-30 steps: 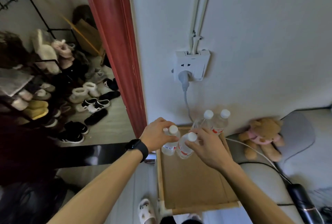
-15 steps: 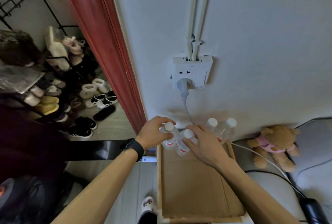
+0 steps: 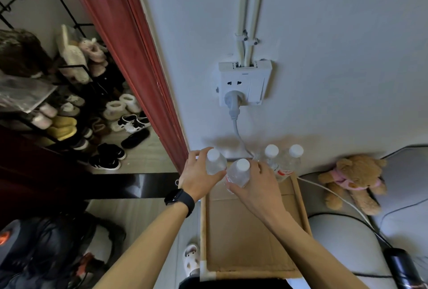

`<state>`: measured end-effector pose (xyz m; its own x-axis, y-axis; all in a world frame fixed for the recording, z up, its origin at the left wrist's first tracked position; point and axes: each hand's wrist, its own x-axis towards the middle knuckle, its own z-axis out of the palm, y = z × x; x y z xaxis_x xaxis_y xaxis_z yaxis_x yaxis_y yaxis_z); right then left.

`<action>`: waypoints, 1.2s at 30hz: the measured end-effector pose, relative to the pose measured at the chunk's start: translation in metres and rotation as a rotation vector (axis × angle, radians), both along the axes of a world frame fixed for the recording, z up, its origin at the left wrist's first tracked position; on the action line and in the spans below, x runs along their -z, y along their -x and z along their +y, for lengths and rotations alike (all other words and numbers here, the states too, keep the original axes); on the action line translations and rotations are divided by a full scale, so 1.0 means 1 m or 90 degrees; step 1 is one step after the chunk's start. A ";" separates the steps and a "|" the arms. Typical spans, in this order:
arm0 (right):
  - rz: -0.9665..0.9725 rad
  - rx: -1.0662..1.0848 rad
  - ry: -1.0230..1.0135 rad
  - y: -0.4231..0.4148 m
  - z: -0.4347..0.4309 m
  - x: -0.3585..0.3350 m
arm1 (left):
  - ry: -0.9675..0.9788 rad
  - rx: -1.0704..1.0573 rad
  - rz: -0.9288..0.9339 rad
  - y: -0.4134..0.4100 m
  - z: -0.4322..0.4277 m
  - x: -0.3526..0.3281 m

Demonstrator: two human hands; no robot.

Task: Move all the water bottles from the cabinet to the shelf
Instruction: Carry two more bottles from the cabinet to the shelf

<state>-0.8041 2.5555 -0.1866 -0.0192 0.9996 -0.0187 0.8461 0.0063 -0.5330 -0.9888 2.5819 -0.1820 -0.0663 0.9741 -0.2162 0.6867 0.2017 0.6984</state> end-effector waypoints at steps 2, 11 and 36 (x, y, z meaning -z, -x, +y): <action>0.005 -0.014 0.030 0.002 0.007 -0.003 | 0.008 0.011 0.024 -0.002 0.002 -0.001; -0.018 -0.152 0.090 -0.020 0.040 -0.023 | 0.043 0.123 -0.011 0.010 0.015 -0.007; -0.220 -0.229 0.076 -0.011 0.069 -0.034 | 0.036 0.076 -0.041 -0.011 0.022 -0.012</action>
